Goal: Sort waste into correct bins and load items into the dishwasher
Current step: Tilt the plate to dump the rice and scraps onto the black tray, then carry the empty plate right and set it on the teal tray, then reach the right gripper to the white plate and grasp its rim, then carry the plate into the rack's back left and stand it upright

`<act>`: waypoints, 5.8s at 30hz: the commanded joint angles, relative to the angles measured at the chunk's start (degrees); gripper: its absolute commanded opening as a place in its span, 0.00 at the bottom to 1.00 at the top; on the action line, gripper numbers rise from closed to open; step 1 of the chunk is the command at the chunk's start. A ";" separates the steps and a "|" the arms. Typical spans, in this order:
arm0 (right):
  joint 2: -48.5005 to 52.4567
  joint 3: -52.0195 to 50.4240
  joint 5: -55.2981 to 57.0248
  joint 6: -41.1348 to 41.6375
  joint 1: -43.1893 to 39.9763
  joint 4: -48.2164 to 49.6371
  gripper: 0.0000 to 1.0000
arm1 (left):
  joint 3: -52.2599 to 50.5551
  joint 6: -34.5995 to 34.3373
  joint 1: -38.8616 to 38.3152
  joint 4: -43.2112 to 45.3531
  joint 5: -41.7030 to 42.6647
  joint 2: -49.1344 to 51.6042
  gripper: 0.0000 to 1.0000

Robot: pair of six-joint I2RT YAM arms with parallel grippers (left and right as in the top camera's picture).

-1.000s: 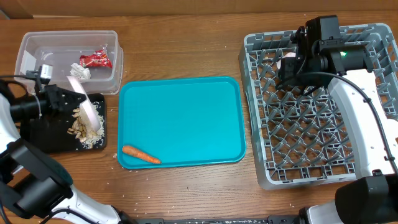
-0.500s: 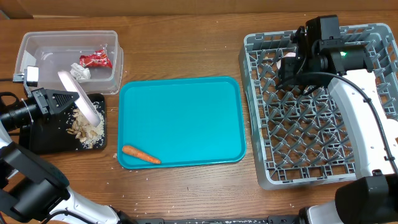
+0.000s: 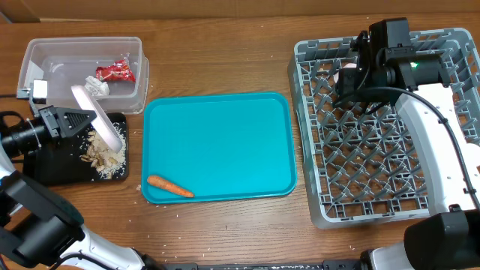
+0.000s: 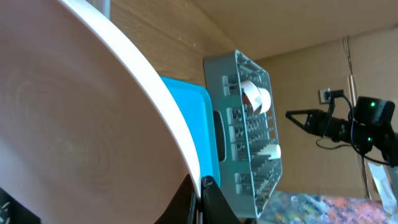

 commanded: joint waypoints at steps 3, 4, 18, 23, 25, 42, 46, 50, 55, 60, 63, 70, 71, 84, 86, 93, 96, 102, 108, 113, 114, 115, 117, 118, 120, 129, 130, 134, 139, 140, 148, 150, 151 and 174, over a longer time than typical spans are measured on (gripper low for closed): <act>-0.02 0.66 0.46 0.17 0.00 1.01 0.50 | 0.33 2.10 -6.82 -0.26 0.11 -2.58 0.04; -0.02 0.66 0.46 0.17 0.00 1.01 0.50 | 0.46 2.10 -8.70 -0.22 0.09 -3.10 0.04; -0.02 0.66 0.46 0.20 0.00 1.49 0.50 | 0.81 -28.24 -51.67 28.37 -25.77 -4.63 0.04; -0.02 0.66 0.46 0.20 0.00 1.51 0.50 | 0.81 -42.10 -64.28 34.71 -45.55 -2.25 0.04; -0.02 0.66 0.46 0.20 0.00 1.51 0.50 | 0.81 -44.74 -67.65 34.51 -52.26 -0.79 0.04; -0.02 0.66 0.44 0.15 0.00 1.33 0.52 | 1.27 -46.95 -70.71 32.65 -58.82 4.98 0.62; -0.02 0.66 -0.70 0.15 0.07 1.99 0.55 | 3.10 -47.04 -68.63 31.19 -59.49 2.60 0.63; -0.02 0.66 -8.90 0.13 0.48 4.61 0.56 | 3.72 -47.91 -63.60 31.28 -59.76 -1.77 0.66; 0.24 0.66 -17.07 0.15 4.57 10.54 0.58 | 3.72 -53.16 -54.23 30.99 -59.34 -4.76 0.88; 3.04 0.66 -15.76 0.13 12.85 14.23 0.67 | 3.52 -59.87 -45.07 29.09 -51.71 -4.66 1.00; 6.91 0.66 -12.79 0.11 17.51 14.16 0.70 | 3.52 -59.87 -42.12 28.94 -48.22 -4.66 0.99; 16.04 0.66 -11.10 0.17 21.99 13.16 0.70 | 3.52 -59.17 -41.44 28.26 -49.16 -4.66 0.98; 17.18 0.66 -11.13 0.22 22.23 13.16 0.70 | 3.52 -59.17 -41.48 28.30 -49.18 -4.66 0.98; 28.98 0.66 -13.66 0.63 25.16 14.01 0.62 | 3.52 -59.19 -41.94 28.72 -49.18 -4.66 0.98; 30.14 0.66 -13.62 1.66 25.46 14.05 0.55 | 3.52 -59.19 -42.12 28.72 -49.18 -4.66 0.98; 31.54 0.68 -10.91 4.07 25.46 14.27 0.04 | 3.52 -59.14 -42.25 28.70 -49.20 -4.66 0.98; 30.80 1.40 -9.01 4.70 24.68 14.10 0.04 | 3.52 -59.14 -42.25 28.68 -49.18 -4.66 0.98; 25.22 8.87 -8.83 4.44 19.52 9.11 0.04 | 3.52 -59.12 -42.25 28.65 -49.18 -4.66 0.98; 16.92 17.03 -1.44 4.00 12.79 3.34 0.04 | 3.52 -58.95 -42.25 28.68 -49.18 -4.66 0.98; 10.23 17.73 12.26 3.10 6.95 1.97 0.04 | 3.52 -58.95 -42.23 29.03 -49.22 -4.66 0.98; 9.60 17.73 16.35 2.75 6.01 1.25 0.04 | 3.52 -58.95 -42.23 29.09 -49.20 -4.66 0.98; 9.22 17.73 21.09 2.97 5.22 0.24 0.04 | 3.52 -58.95 -42.23 29.11 -49.22 -4.66 0.98; 9.14 17.70 30.95 4.68 4.26 -1.97 0.04 | 3.52 -58.97 -42.23 29.16 -49.20 -4.66 0.98; 9.14 17.44 37.40 7.39 4.17 -3.21 0.04 | 3.52 -58.97 -42.23 29.18 -49.20 -4.66 0.98; 9.16 16.39 47.28 13.07 4.20 -4.81 0.04 | 3.52 -58.97 -42.23 29.44 -49.20 -4.66 0.98; 9.18 9.92 50.03 21.31 5.38 -2.56 0.04 | 3.52 -58.97 -42.23 29.92 -49.18 -4.66 0.98; 9.18 9.14 50.03 21.31 5.38 -2.01 0.04 | 3.52 -58.97 -42.25 29.92 -49.18 -4.66 0.98; 9.18 5.53 50.03 21.31 5.99 -0.59 0.04 | 3.52 -58.97 -42.23 29.94 -49.18 -4.66 0.99; 9.20 4.39 49.83 22.80 7.78 -0.81 0.04 | 3.52 -58.97 -42.25 30.32 -49.18 -4.66 0.99; 9.20 4.39 49.70 22.80 8.33 -0.76 0.04 | 3.52 -58.97 -42.23 30.40 -49.18 -4.66 0.99; 9.20 4.39 34.80 20.81 13.70 -0.59 0.08 | 3.52 -58.97 -42.23 30.40 -49.18 -4.66 0.99; 9.20 4.39 28.57 20.81 14.69 -0.13 0.15 | 3.52 -58.97 -42.23 30.45 -49.18 -4.66 0.99; 9.20 4.39 26.23 20.79 15.13 0.04 0.19 | 3.52 -58.97 -42.23 30.47 -49.18 -4.66 0.99; -1.25 7.04 -4.28 0.15 15.93 3.85 0.76 | 3.48 -58.97 -42.25 29.81 -50.93 -4.66 1.00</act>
